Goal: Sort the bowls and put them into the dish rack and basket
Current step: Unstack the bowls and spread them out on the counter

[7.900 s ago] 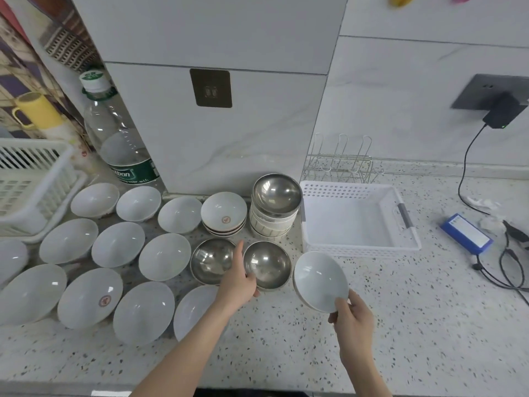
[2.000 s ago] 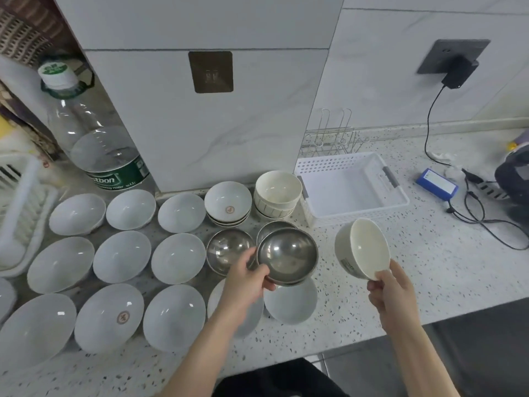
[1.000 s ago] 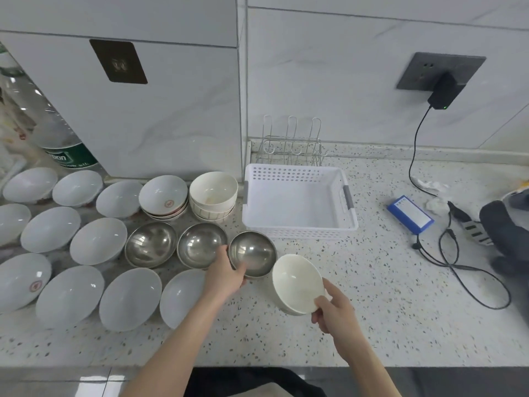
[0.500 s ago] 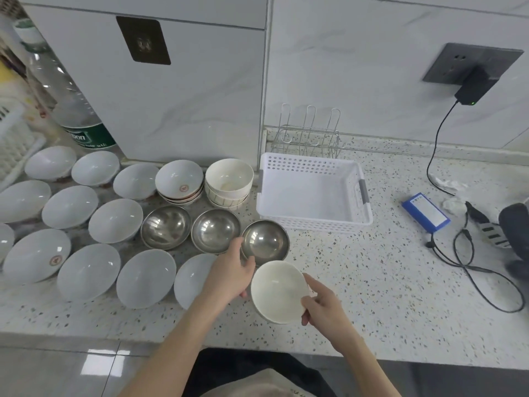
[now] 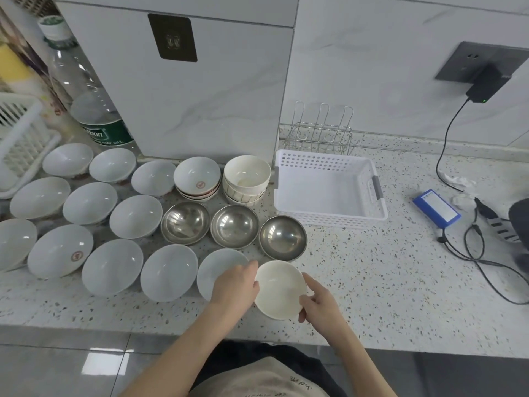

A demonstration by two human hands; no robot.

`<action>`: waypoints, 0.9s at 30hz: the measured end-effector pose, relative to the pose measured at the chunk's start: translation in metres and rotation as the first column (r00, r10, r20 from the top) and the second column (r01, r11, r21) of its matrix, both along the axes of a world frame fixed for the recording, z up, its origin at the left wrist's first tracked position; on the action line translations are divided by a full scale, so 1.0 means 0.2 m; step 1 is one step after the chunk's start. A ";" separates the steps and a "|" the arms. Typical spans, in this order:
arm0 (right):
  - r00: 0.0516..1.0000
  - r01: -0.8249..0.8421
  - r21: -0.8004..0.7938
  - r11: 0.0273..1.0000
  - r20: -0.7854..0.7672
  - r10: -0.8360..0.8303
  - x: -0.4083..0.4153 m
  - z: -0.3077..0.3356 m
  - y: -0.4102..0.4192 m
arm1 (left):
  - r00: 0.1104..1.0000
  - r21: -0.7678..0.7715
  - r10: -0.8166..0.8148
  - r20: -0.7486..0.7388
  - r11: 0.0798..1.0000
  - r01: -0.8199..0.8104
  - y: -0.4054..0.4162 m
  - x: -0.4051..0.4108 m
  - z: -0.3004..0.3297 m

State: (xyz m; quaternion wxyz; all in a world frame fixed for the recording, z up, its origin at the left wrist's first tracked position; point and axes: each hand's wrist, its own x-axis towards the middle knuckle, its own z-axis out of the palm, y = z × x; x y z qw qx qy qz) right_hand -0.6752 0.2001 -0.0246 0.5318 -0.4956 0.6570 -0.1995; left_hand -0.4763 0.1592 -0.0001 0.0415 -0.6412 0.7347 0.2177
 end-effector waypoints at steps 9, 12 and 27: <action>0.999 0.036 -0.048 0.998 -0.033 -0.037 0.03 0.03 0.02 | 0.998 -0.049 -0.059 -0.006 0.997 0.058 -0.01 0.01 -0.04; 0.997 0.047 -0.008 0.999 -0.063 -0.048 0.02 0.03 0.02 | 0.997 -0.063 -0.072 -0.002 0.995 0.072 -0.01 0.01 -0.05; 0.945 0.103 -0.062 0.993 -0.307 -0.117 -0.05 0.26 -0.41 | 0.765 0.121 0.335 -0.550 0.938 -0.324 -0.34 0.25 0.08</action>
